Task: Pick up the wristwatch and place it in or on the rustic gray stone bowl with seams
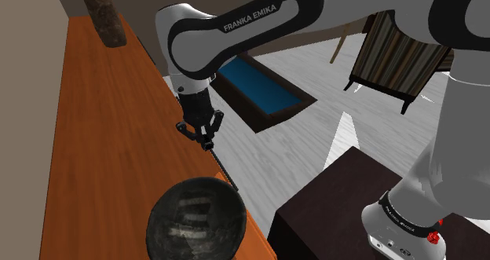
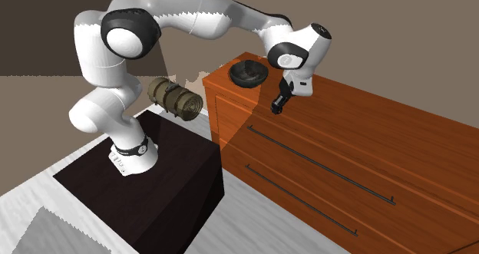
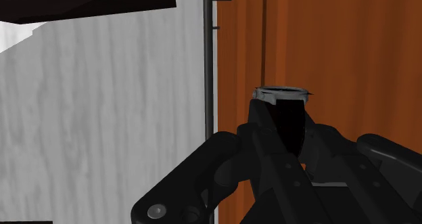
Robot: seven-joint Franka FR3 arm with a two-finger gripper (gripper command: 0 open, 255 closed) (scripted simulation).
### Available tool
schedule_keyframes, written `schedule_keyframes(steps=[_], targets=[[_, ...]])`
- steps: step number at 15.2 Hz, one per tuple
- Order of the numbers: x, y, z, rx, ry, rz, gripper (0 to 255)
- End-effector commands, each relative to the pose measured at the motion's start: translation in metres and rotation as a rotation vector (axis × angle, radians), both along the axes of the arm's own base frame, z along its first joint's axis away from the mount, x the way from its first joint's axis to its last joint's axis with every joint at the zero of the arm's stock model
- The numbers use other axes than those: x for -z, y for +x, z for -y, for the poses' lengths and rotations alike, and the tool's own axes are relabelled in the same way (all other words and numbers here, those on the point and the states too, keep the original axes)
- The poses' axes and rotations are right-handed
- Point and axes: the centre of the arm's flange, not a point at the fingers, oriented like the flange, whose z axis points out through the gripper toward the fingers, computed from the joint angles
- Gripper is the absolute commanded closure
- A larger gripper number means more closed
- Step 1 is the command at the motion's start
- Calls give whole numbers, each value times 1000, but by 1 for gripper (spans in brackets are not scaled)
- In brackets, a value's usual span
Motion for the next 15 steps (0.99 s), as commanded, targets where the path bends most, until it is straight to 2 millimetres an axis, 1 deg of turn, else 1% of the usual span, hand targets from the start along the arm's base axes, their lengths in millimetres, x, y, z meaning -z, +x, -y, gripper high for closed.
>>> schedule_keyframes(steps=[1, 2, 15], targets=[[0, 0, 0, 0, 0, 0, 255], [0, 0, 0, 0, 0, 0, 255], [-68, 0, 0, 0, 0, 0, 255]])
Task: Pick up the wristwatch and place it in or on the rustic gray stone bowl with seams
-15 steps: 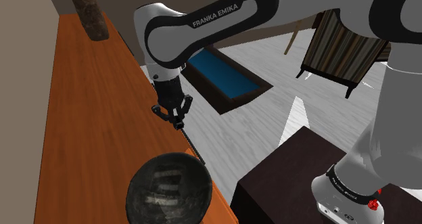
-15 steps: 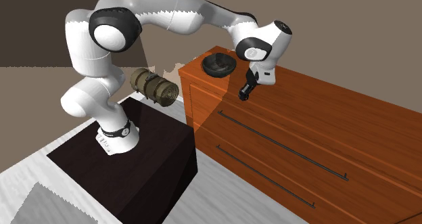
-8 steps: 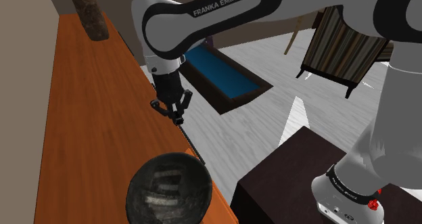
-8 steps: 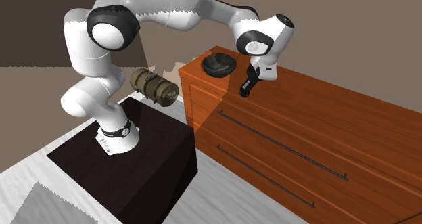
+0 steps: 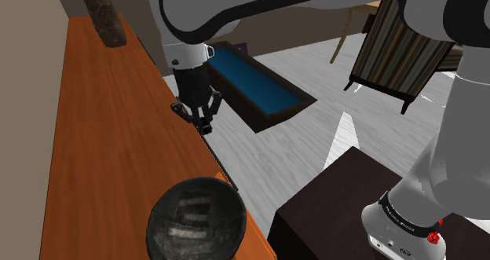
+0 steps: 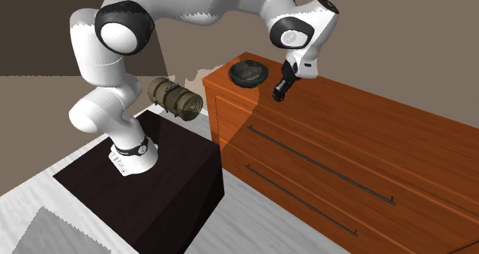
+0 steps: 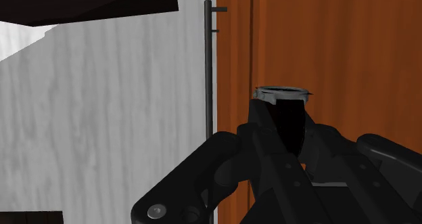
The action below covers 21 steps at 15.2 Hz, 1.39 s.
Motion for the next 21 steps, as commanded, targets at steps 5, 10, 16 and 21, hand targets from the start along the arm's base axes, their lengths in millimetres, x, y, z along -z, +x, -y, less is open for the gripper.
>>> schedule_keyframes(steps=[5, 10, 16, 21], targets=[[-31, 0, 0, 0, 0, 0, 255], [-57, 0, 0, 0, 0, 0, 255], [-86, 0, 0, 0, 0, 0, 255], [-85, -56, -35, 0, 0, 0, 255]])
